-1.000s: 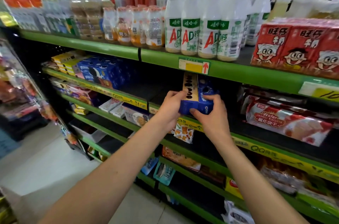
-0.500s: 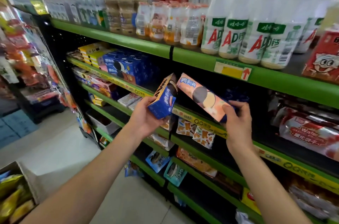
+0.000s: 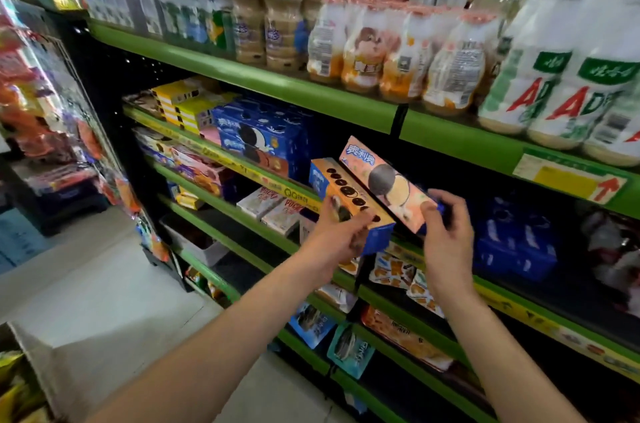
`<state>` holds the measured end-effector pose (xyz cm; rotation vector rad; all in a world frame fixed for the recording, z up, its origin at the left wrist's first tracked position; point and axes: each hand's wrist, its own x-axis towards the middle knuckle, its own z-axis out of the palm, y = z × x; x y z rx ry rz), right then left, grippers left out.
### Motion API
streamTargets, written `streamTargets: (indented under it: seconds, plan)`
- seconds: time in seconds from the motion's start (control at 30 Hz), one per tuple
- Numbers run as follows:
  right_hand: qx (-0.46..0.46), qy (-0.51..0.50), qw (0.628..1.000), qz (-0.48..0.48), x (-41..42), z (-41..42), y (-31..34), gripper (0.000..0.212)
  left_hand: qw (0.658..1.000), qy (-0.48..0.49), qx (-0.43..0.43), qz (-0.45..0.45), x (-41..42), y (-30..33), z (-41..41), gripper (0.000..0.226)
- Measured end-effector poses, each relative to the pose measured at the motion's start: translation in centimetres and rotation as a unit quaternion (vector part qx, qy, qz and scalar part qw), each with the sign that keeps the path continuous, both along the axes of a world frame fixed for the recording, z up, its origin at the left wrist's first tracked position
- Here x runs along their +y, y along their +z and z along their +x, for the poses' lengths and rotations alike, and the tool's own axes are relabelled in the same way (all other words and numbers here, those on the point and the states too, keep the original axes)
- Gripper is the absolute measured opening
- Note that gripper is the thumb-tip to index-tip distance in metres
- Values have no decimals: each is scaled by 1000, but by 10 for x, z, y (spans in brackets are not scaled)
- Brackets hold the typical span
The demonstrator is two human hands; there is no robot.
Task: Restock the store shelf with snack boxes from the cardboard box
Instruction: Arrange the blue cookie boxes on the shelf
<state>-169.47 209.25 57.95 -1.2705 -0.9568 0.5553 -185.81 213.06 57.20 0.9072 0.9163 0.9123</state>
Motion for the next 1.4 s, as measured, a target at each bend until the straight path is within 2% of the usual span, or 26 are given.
streamTargets:
  seconds: [0.03,0.1,0.27,0.37,0.4,0.47,0.53,0.63,0.7,0.8,0.87,0.97,1.1,1.17,1.27,1.33,1.4]
  plan:
    - [3,-1,1000,-1,7,-4,1,21,1000,-9,14,5,2,-3,6,88]
    - [19,1,1000,-6,18,-7,4,24,999,-26,22,21,6,-7,17,83]
    - [31,-25,999,-14,42,-5,15,24,998,-57,-24,12,17,-14,11,69]
    - [-33,-22,998,-44,43,-1,18,19,995,-88,-15,37,20,-20,8,77]
    - [-78,-13,996,-52,41,0,18,22,994,-100,-7,45,21,-21,8,81]
    - [-155,6,985,-73,33,3,16,42,991,-126,6,51,22,-21,11,92]
    - [-180,21,980,-86,29,7,15,61,987,-148,24,54,21,-22,13,100]
    - [-191,15,977,-93,26,9,16,69,983,-158,52,71,22,-24,13,91]
    - [-198,-2,976,-89,26,7,16,68,973,-161,118,119,27,-20,8,82]
    - [-176,-40,981,-72,30,2,13,61,928,-125,257,238,30,-16,-1,75]
    - [-140,-64,986,-59,33,-1,11,58,913,-138,272,272,27,-14,-3,85]
    - [-86,-81,992,-41,33,-8,6,55,910,-152,275,271,25,-12,-3,104]
    - [-39,-71,997,-19,25,-20,7,49,908,-108,279,292,24,-12,0,120]
    - [-44,-49,998,-8,20,-28,9,47,907,-76,279,307,24,-14,3,116]
    - [-49,-20,999,0,15,-35,11,47,902,-34,276,330,25,-15,2,96]
    - [-19,-6,1000,-3,16,-36,13,44,911,-19,257,323,27,-14,-3,86]
    - [44,9,999,0,17,-30,15,41,933,-21,217,285,33,-13,-10,77]
